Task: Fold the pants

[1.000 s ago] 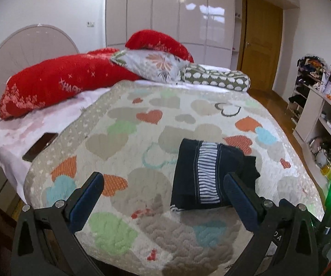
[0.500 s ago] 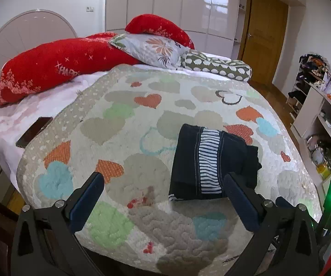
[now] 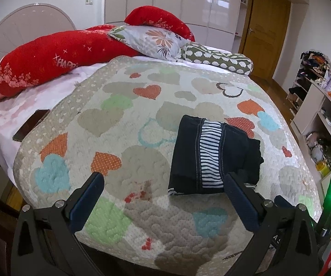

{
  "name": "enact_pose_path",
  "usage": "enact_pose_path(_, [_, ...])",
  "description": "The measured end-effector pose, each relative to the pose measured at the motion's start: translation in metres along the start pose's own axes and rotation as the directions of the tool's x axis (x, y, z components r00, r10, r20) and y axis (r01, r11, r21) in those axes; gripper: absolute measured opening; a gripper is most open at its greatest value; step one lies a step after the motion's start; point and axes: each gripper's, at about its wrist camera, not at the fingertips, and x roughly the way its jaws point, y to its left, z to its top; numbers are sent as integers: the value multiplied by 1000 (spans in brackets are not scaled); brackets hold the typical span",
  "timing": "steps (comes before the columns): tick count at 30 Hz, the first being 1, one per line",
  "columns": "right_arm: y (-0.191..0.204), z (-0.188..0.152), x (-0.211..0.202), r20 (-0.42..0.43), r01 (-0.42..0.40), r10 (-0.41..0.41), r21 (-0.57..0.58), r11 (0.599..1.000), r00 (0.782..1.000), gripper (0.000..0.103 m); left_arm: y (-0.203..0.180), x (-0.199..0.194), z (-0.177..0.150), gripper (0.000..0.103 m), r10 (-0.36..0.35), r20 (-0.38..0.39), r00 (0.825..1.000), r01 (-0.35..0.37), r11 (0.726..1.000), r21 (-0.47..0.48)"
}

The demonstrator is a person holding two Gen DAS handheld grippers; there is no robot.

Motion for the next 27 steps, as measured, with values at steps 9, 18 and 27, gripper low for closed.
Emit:
enact_pose_path(9, [0,0,3,-11,-1,1,-1,1000,1000,75,4,3,0,103,-2,-14,1000,2,1000,-17])
enact_pose_path(18, [-1,3,3,-2,-2,2,11,1000,1000,75,56,21,2,103,-27,-77,997,9,974,-225])
enact_pose_path(27, [3,-1,1,0,-7,7,-5,1000,1000,76,55,24,2,103,-22,-80,997,4,976,-218])
